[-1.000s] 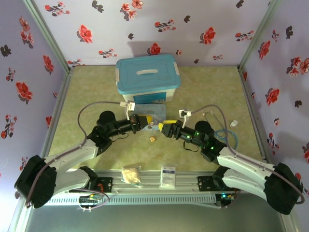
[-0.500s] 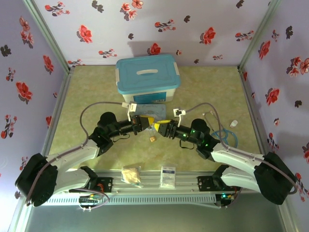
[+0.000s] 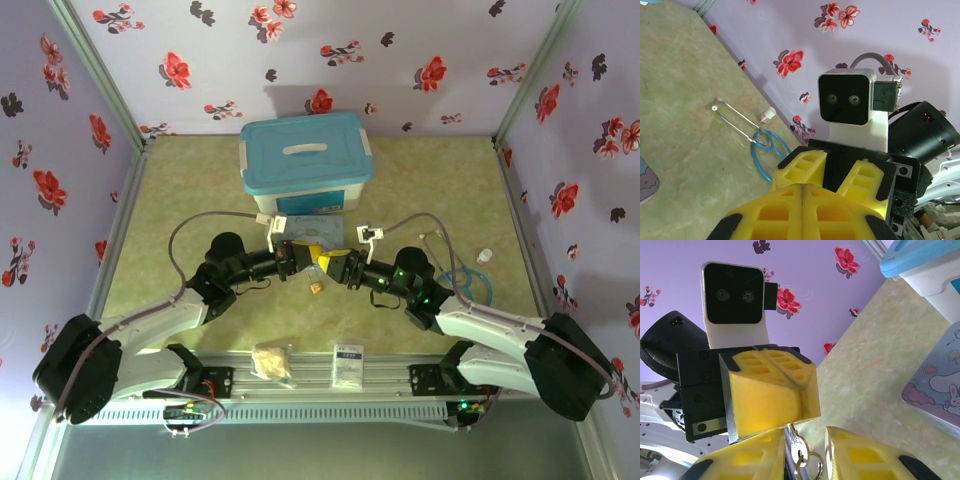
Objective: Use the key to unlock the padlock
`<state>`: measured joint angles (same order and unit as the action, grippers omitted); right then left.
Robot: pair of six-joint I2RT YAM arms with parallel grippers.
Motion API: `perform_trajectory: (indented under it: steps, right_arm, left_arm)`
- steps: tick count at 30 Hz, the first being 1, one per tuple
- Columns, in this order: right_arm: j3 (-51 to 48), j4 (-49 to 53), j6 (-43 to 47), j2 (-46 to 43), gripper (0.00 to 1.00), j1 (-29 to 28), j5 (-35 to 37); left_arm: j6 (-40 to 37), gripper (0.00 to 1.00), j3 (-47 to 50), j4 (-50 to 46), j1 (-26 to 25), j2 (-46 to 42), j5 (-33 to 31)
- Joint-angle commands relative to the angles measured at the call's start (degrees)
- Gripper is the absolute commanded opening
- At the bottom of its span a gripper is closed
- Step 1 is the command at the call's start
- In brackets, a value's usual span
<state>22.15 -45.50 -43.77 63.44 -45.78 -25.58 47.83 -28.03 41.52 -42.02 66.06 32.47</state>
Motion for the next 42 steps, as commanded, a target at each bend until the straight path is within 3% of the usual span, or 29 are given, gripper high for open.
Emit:
perform_trajectory:
  steps: [1, 11, 20, 25, 33, 34, 35, 36, 38, 42]
  right_arm:
    - [-1.35, -2.65, -0.18, -0.53, 0.26, -0.37, -0.98]
    - [-2.46, -5.35, -1.06, -0.16, 0.13, -0.39, -0.88]
    - [-2.38, -10.66, -3.11, 3.57, 0.16, -0.54, -1.38]
    - [-2.55, -12.63, -3.95, 5.01, 0.04, -0.75, -2.04]
    - [-4.69, -12.33, -3.96, 3.67, 0.00, -0.86, -0.12]
    - [-4.98, -12.04, -3.96, 3.45, 0.00, -0.73, 0.06]
    - [-5.35, -11.52, -3.87, 3.02, 0.00, -0.76, 0.47]
    - [-5.60, -10.89, -3.65, 2.55, 0.00, -0.80, 0.94]
    - [-6.05, -7.97, -2.86, 1.12, 0.00, -0.77, 2.42]
    - [-4.12, 8.92, 1.36, -3.01, 0.00, -0.84, 8.11]
  left_arm:
    - [-0.86, 0.00, -1.85, 1.19, -0.34, 0.88, 0.92]
    - [-0.11, 0.00, -1.91, 2.90, -0.40, 1.78, 0.94]
    - [0.43, 0.00, -1.53, 4.46, -0.61, 2.13, 0.91]
    - [0.64, 0.00, -1.46, 4.72, -0.66, 2.22, 0.97]
    - [0.86, 0.00, -1.47, 5.03, -0.56, 2.74, 0.53]
    - [0.86, 0.04, -1.37, 4.85, -0.61, 2.73, 0.04]
    - [0.81, 0.24, -1.24, 4.53, -0.56, 2.68, -0.95]
    - [0.77, 0.54, -0.99, 3.59, -0.46, 2.32, -2.58]
    - [0.44, 0.98, -0.10, 0.84, -0.26, 0.64, -7.05]
    - [0.87, 1.00, 1.94, -13.09, -0.62, -4.77, -20.71]
